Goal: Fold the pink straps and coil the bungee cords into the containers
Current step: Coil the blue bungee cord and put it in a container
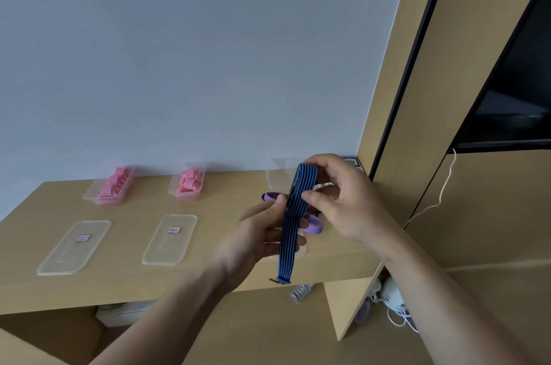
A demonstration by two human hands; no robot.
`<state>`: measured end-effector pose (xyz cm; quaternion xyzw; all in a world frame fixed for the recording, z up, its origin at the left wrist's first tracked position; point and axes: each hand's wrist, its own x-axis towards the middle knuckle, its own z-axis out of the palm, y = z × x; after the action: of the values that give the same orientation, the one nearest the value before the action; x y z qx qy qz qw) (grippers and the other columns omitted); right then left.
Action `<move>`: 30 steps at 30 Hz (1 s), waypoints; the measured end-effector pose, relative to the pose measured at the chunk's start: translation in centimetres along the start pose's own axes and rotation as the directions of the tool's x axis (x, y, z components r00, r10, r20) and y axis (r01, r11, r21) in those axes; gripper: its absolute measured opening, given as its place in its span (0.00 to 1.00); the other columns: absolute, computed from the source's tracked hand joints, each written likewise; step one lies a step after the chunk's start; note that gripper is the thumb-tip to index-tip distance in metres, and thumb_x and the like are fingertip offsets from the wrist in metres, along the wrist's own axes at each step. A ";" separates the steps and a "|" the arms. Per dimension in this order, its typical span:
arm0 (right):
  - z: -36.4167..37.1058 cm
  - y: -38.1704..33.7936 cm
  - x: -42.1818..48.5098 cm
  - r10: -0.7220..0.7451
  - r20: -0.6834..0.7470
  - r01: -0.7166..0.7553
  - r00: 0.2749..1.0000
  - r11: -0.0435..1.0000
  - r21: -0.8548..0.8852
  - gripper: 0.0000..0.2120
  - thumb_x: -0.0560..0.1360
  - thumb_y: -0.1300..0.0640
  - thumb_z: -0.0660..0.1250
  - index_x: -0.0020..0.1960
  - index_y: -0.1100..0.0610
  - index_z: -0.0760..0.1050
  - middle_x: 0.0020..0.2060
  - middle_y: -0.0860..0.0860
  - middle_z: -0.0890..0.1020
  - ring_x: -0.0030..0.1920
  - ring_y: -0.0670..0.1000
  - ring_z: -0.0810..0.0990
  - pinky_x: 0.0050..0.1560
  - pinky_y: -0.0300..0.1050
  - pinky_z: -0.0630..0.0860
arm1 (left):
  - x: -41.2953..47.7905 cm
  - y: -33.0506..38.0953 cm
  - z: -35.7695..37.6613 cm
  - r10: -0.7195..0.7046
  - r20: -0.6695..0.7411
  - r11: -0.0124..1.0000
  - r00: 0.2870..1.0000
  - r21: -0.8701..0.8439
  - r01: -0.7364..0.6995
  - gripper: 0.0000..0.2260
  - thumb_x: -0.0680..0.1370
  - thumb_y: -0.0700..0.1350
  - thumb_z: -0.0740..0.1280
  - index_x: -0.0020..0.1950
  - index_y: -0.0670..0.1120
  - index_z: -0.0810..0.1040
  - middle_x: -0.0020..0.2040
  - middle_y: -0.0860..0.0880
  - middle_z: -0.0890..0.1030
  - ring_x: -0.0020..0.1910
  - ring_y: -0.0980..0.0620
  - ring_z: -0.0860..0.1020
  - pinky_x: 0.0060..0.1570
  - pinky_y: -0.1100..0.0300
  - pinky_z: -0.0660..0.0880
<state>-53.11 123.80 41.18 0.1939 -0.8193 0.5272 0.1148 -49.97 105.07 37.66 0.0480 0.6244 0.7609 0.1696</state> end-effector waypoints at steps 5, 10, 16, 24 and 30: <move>0.5 -0.2 -0.3 -0.139 -0.092 0.132 0.986 0.988 -0.079 0.20 0.73 0.66 0.74 0.59 0.49 0.75 0.50 0.44 0.83 0.50 0.43 0.83 0.45 0.32 0.78 | 0.0 0.0 0.1 -0.036 -0.001 0.999 0.999 0.019 0.036 0.22 0.80 0.62 0.62 0.59 0.48 0.86 0.57 0.41 0.86 0.49 0.41 0.85 0.55 0.48 0.81; 1.3 -0.2 -0.8 -0.334 -0.103 0.291 0.937 0.909 -0.298 0.18 0.72 0.66 0.75 0.60 0.57 0.77 0.50 0.48 0.83 0.50 0.49 0.83 0.51 0.34 0.77 | 0.0 0.2 0.0 -0.074 -0.012 0.997 0.997 -0.002 0.074 0.26 0.78 0.64 0.61 0.59 0.46 0.85 0.55 0.41 0.87 0.50 0.41 0.86 0.52 0.49 0.81; 2.0 0.6 -1.8 -0.476 -0.052 0.434 0.878 0.836 -0.335 0.18 0.70 0.67 0.74 0.60 0.59 0.79 0.53 0.49 0.83 0.54 0.47 0.81 0.57 0.33 0.73 | 0.6 0.5 -0.3 -0.100 -0.049 0.993 0.994 -0.072 0.096 0.23 0.77 0.65 0.63 0.48 0.50 0.89 0.48 0.44 0.87 0.45 0.45 0.86 0.45 0.50 0.82; 3.5 2.2 -3.6 -0.597 0.055 0.572 0.800 0.733 -0.368 0.12 0.69 0.69 0.75 0.52 0.63 0.83 0.59 0.55 0.83 0.60 0.56 0.81 0.64 0.48 0.76 | 1.2 0.8 -1.4 -0.022 -0.069 0.996 0.997 -0.083 0.017 0.12 0.80 0.53 0.68 0.53 0.48 0.88 0.48 0.45 0.85 0.44 0.47 0.83 0.48 0.50 0.81; 3.7 1.9 -3.9 -0.549 -0.006 0.521 0.836 0.795 -0.312 0.08 0.68 0.63 0.79 0.47 0.60 0.86 0.54 0.51 0.86 0.58 0.52 0.82 0.61 0.48 0.77 | 1.2 0.9 -1.8 0.011 -0.041 0.999 0.999 -0.036 -0.013 0.08 0.80 0.47 0.68 0.52 0.48 0.87 0.45 0.47 0.84 0.42 0.49 0.81 0.41 0.55 0.79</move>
<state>-50.38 121.96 36.53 0.3725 -0.7941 0.3525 0.3261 -51.74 103.66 37.97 0.0329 0.6136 0.7739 0.1531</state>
